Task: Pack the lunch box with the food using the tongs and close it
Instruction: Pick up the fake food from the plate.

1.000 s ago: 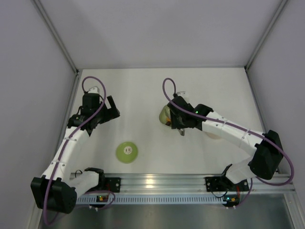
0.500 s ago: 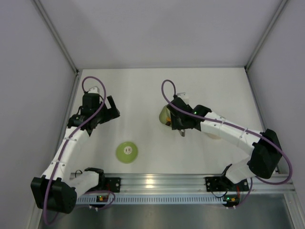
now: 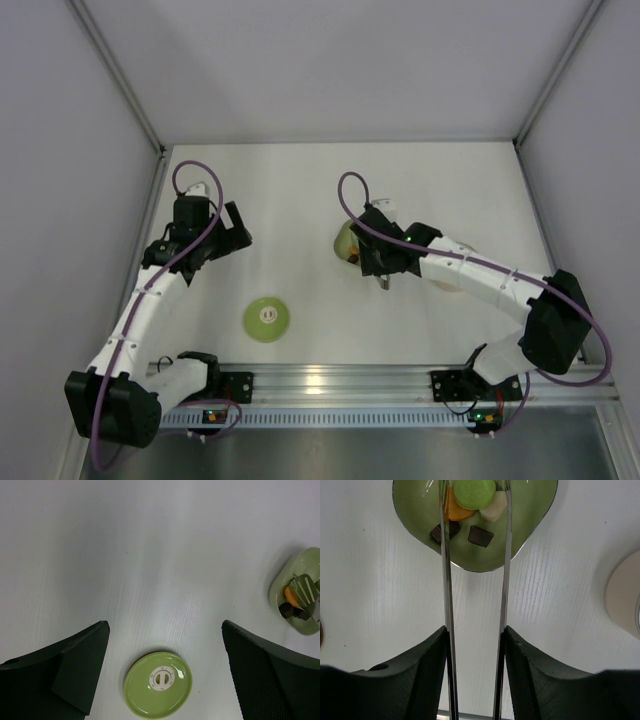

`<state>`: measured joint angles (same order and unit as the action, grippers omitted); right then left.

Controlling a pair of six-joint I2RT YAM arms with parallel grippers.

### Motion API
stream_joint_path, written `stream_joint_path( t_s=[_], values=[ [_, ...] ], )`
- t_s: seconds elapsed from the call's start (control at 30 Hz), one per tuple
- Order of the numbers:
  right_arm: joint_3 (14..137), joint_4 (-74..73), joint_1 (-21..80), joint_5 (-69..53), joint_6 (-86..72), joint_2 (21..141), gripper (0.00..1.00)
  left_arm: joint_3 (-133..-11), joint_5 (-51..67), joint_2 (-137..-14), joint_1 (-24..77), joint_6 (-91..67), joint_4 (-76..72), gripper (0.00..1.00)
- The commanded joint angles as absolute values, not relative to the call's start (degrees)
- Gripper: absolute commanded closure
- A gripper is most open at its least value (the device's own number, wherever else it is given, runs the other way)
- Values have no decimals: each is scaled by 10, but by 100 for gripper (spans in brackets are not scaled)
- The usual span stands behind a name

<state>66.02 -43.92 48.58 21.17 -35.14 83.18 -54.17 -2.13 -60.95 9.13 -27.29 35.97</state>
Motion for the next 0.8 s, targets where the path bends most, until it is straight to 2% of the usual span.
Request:
stream_joint_path(
  t_s=[0.0,0.2,0.47,0.77],
  values=[
    [663,-398,480,211,-354,837,54,-541,-15,-609,94,-270,333,1],
    [664,-395,479,207,-352,842,57,-541,-15,-608,94,-270,332,1],
    [667,-397,480,206,-352,836,74,-541,-15,-607,94,-270,332,1],
    [690,-431,480,248,-352,808,75,-541,-15,-607,94,-270,332,1]
  ],
)
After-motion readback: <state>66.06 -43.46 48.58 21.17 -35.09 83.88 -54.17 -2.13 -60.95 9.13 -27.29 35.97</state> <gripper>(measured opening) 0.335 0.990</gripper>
